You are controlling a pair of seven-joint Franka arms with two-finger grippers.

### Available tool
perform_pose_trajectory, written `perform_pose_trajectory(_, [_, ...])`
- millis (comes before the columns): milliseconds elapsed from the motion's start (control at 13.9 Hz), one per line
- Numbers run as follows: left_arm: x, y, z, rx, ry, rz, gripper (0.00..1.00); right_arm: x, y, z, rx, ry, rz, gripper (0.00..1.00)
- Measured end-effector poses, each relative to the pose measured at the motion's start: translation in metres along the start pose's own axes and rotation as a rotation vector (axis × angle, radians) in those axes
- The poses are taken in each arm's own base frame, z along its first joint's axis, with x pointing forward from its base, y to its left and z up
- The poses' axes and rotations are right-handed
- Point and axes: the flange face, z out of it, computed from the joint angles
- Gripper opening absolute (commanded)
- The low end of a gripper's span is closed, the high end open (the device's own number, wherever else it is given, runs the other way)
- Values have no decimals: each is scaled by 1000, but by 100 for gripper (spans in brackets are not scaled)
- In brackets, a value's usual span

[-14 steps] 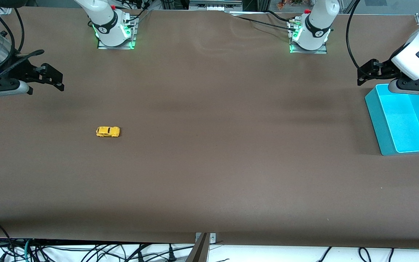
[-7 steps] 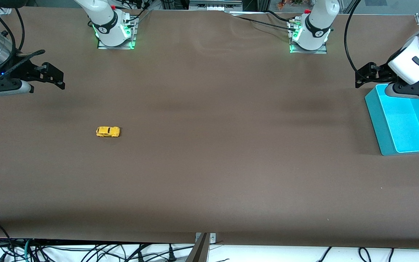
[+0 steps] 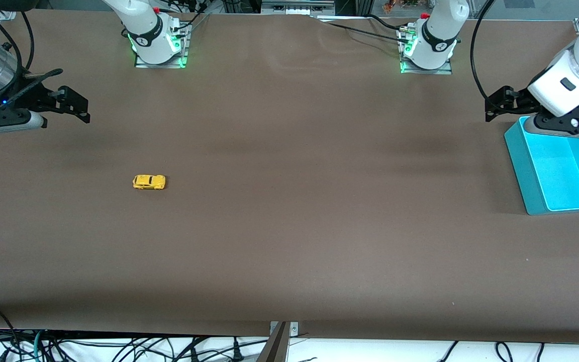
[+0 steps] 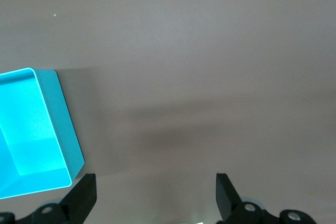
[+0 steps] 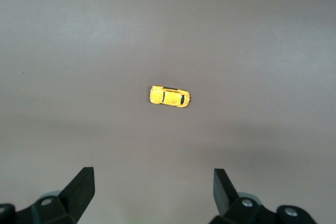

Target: Wind and store yellow beetle car

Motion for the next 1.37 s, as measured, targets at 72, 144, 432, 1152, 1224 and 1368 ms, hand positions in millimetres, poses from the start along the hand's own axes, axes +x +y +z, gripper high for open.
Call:
perform_pose_trajectory(72, [0, 2, 0, 0, 1, 4, 100, 0, 0, 0, 0, 0, 0, 100])
perform_pose_trajectory(144, [0, 2, 0, 0, 1, 4, 100, 0, 0, 0, 0, 0, 0, 100])
perform_pose_trajectory(432, [0, 1, -1, 0, 1, 1, 100, 0, 0, 0, 0, -1, 0, 100])
perform_pose_trajectory(1152, [0, 2, -5, 0, 11, 3, 100, 2, 0, 4, 0, -8, 0, 100])
perform_pose_trajectory(1224, [0, 2, -5, 0, 11, 3, 100, 3, 1, 6, 1, -12, 0, 100])
perform_pose_trajectory(1368, [0, 2, -5, 0, 11, 4, 100, 7, 1, 16, 3, -32, -23, 100])
